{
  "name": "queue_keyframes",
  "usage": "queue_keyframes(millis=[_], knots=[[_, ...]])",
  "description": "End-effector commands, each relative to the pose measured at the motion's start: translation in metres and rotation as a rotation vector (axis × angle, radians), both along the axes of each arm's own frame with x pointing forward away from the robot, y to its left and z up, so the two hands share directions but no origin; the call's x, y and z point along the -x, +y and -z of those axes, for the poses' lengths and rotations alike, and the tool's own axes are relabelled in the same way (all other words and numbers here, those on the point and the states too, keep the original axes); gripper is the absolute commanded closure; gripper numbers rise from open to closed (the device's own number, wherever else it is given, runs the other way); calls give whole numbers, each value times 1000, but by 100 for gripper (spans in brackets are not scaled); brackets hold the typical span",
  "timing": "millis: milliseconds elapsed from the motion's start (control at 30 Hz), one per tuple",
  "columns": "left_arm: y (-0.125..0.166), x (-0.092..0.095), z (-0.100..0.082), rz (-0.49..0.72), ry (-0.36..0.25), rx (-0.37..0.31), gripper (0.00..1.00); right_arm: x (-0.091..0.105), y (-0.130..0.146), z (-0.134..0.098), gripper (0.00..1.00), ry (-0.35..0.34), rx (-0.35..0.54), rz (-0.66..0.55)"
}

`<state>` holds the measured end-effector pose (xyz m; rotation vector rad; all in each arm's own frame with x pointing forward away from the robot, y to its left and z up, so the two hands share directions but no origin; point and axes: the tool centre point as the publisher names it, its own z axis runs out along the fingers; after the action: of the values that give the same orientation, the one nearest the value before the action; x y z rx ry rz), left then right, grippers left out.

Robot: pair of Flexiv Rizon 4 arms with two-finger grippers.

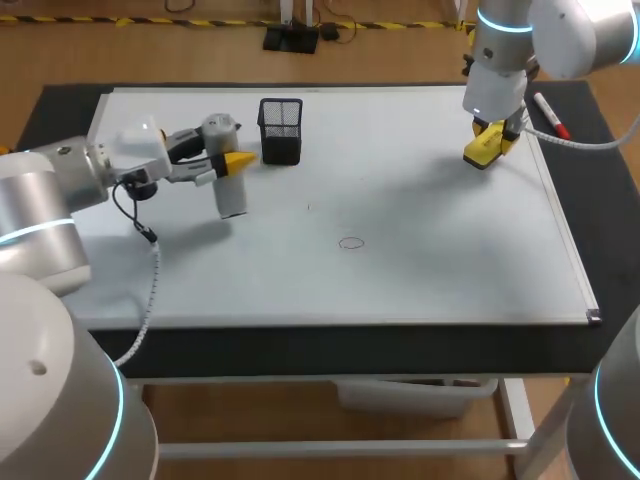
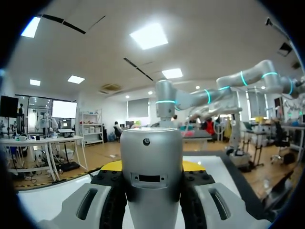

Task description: Pick up the inspection probe, press it on each red-marked spot on the whiteboard one by one, put down the probe, pick up the eraser, and wipe off all the red marks.

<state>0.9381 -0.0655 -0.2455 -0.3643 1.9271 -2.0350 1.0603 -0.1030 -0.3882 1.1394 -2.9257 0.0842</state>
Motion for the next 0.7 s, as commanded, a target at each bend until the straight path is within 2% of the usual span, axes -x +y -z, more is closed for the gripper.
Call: queue_keyframes(millis=[33,233,700], knots=[[7,-7,0,-16,4,1,100,-1,0,-1,100,3,4,-2],[16,-17,4,-45,7,9,100,-1,0,-1,100,3,4,-2],[16,-17,4,-45,7,9,100,-1,0,-1,100,3,4,-2]])
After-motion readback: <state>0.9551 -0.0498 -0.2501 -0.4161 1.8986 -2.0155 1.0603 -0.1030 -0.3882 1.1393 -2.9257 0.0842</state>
